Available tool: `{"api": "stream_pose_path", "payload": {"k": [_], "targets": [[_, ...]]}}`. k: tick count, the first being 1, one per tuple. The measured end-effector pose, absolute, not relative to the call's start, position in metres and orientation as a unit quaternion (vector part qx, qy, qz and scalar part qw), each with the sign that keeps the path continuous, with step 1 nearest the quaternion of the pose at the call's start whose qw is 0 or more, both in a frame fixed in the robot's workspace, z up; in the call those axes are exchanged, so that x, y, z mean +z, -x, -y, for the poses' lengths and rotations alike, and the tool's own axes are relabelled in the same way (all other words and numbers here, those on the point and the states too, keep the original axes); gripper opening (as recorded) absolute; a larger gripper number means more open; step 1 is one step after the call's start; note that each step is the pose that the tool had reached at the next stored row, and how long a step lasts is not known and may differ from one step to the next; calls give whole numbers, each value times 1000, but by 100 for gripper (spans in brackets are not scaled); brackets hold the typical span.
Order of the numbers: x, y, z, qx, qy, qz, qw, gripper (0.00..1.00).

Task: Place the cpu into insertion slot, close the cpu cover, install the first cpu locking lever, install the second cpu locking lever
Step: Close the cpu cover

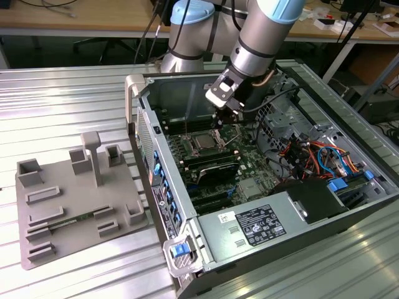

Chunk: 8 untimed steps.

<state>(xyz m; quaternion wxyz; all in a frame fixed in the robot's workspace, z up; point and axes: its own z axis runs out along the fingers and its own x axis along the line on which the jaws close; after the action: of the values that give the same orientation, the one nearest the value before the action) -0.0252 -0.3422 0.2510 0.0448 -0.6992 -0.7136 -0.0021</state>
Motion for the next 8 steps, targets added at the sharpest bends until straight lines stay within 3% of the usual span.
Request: {"api": "stream_pose_path", "payload": {"k": [8], "targets": [[253,11,343,-5,699,713,50,11]]}}
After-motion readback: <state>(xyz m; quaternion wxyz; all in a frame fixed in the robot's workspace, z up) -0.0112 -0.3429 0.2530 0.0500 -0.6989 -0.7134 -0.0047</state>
